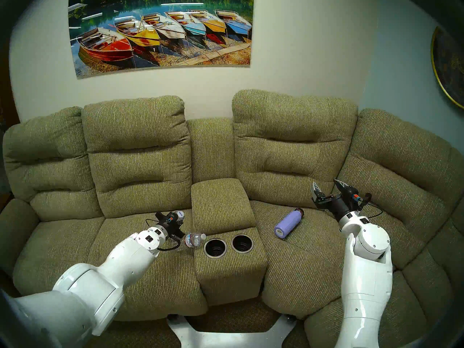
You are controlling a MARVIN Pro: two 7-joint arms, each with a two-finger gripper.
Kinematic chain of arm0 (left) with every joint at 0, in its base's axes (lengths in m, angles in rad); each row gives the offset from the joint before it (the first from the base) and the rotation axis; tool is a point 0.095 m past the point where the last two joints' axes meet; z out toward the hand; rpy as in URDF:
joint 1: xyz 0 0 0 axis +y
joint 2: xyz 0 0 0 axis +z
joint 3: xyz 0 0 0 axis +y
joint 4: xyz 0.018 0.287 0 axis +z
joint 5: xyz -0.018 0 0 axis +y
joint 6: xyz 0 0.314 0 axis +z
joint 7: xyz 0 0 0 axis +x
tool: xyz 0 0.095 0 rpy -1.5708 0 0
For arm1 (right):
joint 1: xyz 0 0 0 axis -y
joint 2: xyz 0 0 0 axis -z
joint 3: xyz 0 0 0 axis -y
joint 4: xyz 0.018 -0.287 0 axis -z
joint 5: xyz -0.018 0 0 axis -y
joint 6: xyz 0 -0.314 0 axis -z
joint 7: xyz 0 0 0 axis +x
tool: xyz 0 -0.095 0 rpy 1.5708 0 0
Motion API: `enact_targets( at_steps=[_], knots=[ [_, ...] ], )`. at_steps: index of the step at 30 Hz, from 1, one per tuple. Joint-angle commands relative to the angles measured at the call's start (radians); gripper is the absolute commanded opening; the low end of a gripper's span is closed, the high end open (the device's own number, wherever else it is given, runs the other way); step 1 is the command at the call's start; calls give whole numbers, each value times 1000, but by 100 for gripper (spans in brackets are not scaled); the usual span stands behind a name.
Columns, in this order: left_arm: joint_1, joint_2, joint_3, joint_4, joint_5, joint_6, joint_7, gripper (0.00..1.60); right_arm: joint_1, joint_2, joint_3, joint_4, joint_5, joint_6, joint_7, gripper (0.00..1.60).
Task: Take bottles out of cup holder
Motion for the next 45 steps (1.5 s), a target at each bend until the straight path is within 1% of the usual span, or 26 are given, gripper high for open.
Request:
enact_targets(
  at_steps=[1, 2, 3, 4, 5, 6, 8, 9, 10, 11, 13, 15, 19, 20, 21, 22, 25, 26, 28, 32, 33, 36, 45],
  knots=[
    [-91, -43, 1, 46, 7, -20, 13, 76, 8, -1, -2, -22, 3, -3, 0, 160],
    [-97, -47, 3, 59, 11, -21, 15, 83, 8, -1, -2, -22, 3, -3, 0, 160],
    [-103, -49, 7, 70, 15, -22, 14, 139, 8, -1, -2, -22, 3, -3, 0, 160],
    [-109, -53, 8, 82, 16, -22, 14, 151, 8, -1, -2, -22, 3, -3, 0, 160],
    [-112, -57, 6, 91, 15, -25, 18, 137, 8, -1, -2, -22, 3, -3, 0, 160],
    [-118, -60, 10, 100, 19, -28, 20, 138, 8, -1, -2, -22, 3, -3, 0, 160],
    [-128, -63, 15, 114, 27, -30, 21, 146, 8, -1, -2, -22, 3, -3, 0, 160],
    [-132, -67, 15, 124, 27, -35, 22, 156, 8, -1, -2, -22, 3, -3, 0, 160],
    [-135, -69, 14, 131, 28, -38, 24, 155, 8, -1, -2, -22, 3, -3, -1, 160],
    [-139, -72, 15, 138, 29, -42, 25, 160, 8, -1, -2, -22, 3, -3, -1, 160],
    [-140, -75, 6, 139, 21, -61, 30, 160, 8, -1, -2, -22, 3, -3, -1, 160],
    [-140, -72, -8, 126, 3, -92, 4, 160, 8, -1, -2, -22, 3, -3, -1, 160],
    [-130, -71, -47, 63, -40, -168, -43, 160, 9, -1, -2, -20, 3, -4, 0, 160],
    [-130, -71, -47, 63, -40, -168, -43, 160, 9, -1, -2, -20, 3, -4, 0, 160],
    [-124, -78, -66, 31, -66, -189, -68, 160, 9, 0, -2, -19, 3, -4, 0, 160],
    [-118, -82, -75, 19, -81, -214, -90, 160, 9, 0, -2, -19, 3, -4, 0, 160],
    [-94, -92, -100, -22, -122, -244, -137, 160, 10, 0, -2, -18, 3, -4, 0, 160],
    [-94, -92, -100, -22, -122, -244, -137, 160, 10, 0, -2, -18, 3, -4, 0, 160],
    [-68, -96, -114, -67, -157, -268, -192, 160, 10, 1, -2, -16, 3, -4, 0, 160],
    [-42, -98, -123, -119, -190, -279, -246, 160, 10, 1, -2, -15, 3, -4, 0, 160],
    [-42, -98, -123, -119, -190, -279, -246, 160, 10, 1, -2, -15, 3, -4, 0, 160],
    [-19, -99, -127, -156, -210, -282, -283, 160, 11, 1, -2, -14, 3, -4, 0, 160],
    [56, -96, -128, -282, -257, -295, -389, 160, 12, 2, -2, -9, 2, -4, 0, 160]
  ],
)
